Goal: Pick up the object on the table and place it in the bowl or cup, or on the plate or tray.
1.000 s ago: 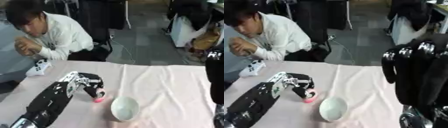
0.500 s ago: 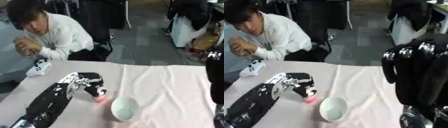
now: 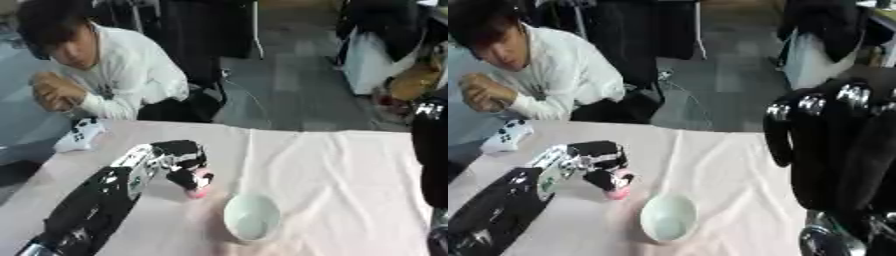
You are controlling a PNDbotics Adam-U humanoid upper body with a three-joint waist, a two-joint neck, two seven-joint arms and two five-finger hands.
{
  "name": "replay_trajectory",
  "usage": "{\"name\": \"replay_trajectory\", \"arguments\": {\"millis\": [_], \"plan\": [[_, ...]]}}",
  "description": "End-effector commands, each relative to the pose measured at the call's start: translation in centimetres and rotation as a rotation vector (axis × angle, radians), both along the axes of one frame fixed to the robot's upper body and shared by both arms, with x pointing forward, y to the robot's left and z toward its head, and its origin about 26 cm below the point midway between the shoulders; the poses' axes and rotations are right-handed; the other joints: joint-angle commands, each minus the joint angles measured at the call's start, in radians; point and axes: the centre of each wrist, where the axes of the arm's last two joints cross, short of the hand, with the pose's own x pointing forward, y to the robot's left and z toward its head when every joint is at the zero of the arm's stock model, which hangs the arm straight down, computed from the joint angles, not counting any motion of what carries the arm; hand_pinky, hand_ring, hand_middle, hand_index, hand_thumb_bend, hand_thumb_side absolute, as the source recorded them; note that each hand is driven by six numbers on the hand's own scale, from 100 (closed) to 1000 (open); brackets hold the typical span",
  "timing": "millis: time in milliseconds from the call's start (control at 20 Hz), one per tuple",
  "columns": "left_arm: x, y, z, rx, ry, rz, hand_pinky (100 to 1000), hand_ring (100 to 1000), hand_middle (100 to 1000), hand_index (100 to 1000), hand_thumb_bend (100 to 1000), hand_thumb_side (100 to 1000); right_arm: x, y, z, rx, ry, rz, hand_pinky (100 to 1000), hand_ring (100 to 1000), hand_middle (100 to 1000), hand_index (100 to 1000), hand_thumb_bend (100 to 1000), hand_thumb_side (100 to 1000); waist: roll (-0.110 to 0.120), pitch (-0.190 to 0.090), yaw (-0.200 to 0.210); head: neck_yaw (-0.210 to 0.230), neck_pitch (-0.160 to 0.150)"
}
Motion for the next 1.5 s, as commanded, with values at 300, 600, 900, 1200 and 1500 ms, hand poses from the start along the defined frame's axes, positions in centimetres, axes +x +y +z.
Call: {"name": "replay_trajectory", "arguments": {"millis": [300, 600, 900, 1200, 1500], "plan": [[-1.6, 0.4, 5.1, -0.055, -0.089, -0.05, 100, 100, 138, 381, 100, 567, -0.1, -0.3, 0.4, -0.005, -0.021, -0.005, 100, 100, 100, 254, 684, 662, 0.008, -0.022, 0.01, -0.012, 0.002], [-3.1, 0.1, 7.1, -0.131, -0.112, -0.054, 100, 100, 120, 368, 100, 578, -0.1, -0.4, 0.3, -0.008, -0.019, -0.009, 100, 100, 100, 254, 684, 665, 0.012, -0.025, 0.012, -0.014, 0.003], [-4.7, -0.9, 8.2, -0.231, -0.077, -0.037, 100, 100, 110, 369, 100, 581, -0.1, -0.4, 0.3, -0.01, -0.019, -0.011, 100, 100, 100, 254, 684, 662, 0.015, -0.025, 0.011, -0.015, 0.004], [-5.9, -2.0, 8.6, -0.344, 0.02, -0.042, 100, 100, 103, 377, 100, 580, -0.1, -0.4, 0.3, -0.01, -0.018, -0.012, 100, 100, 100, 253, 683, 660, 0.016, -0.027, 0.011, -0.015, 0.004], [-6.8, -3.3, 8.8, -0.395, 0.097, -0.071, 100, 100, 101, 380, 100, 579, -0.1, -0.4, 0.3, -0.009, -0.017, -0.011, 100, 100, 100, 253, 681, 660, 0.016, -0.028, 0.009, -0.014, 0.004]]}}
